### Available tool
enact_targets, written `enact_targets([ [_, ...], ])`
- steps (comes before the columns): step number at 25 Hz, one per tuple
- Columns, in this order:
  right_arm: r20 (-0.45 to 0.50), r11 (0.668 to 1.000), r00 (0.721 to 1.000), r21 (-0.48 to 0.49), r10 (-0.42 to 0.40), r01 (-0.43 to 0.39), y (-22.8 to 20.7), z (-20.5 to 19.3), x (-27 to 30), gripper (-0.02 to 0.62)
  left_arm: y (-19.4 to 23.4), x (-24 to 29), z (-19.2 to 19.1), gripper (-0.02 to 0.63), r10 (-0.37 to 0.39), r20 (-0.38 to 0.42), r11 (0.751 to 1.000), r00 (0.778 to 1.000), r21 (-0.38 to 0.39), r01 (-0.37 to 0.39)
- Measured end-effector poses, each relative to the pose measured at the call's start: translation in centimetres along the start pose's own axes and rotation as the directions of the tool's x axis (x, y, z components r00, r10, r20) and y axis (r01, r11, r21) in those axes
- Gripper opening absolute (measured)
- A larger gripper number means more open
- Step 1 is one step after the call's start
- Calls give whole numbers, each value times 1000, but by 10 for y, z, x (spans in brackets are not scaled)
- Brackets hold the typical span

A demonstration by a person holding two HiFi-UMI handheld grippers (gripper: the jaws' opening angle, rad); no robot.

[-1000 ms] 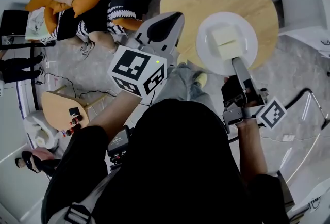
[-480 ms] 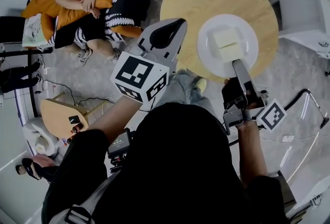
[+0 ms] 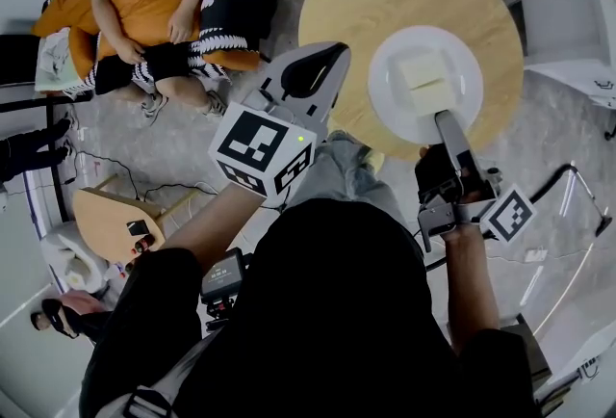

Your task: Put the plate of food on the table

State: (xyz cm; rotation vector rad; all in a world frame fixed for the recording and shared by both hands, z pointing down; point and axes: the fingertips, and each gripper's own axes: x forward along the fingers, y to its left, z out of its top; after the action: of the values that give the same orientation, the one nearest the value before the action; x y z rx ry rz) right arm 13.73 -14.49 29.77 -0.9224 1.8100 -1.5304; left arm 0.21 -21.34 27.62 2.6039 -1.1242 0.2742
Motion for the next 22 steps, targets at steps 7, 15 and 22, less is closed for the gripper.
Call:
enact_targets([
  [7, 2, 1000, 1000, 13, -8, 8, -15, 5, 9, 26, 8, 7, -12, 6, -2, -19, 1000, 1000, 0, 2],
  [15, -1, 999, 999, 24, -32, 32, -21, 5, 7, 27, 11, 11, -17, 6, 4, -40, 1000, 999, -7, -4],
  [22, 2, 997, 998, 39, -64, 64, -30, 5, 3, 26, 10, 18, -21, 6, -8, -58, 1000, 998, -13, 7],
])
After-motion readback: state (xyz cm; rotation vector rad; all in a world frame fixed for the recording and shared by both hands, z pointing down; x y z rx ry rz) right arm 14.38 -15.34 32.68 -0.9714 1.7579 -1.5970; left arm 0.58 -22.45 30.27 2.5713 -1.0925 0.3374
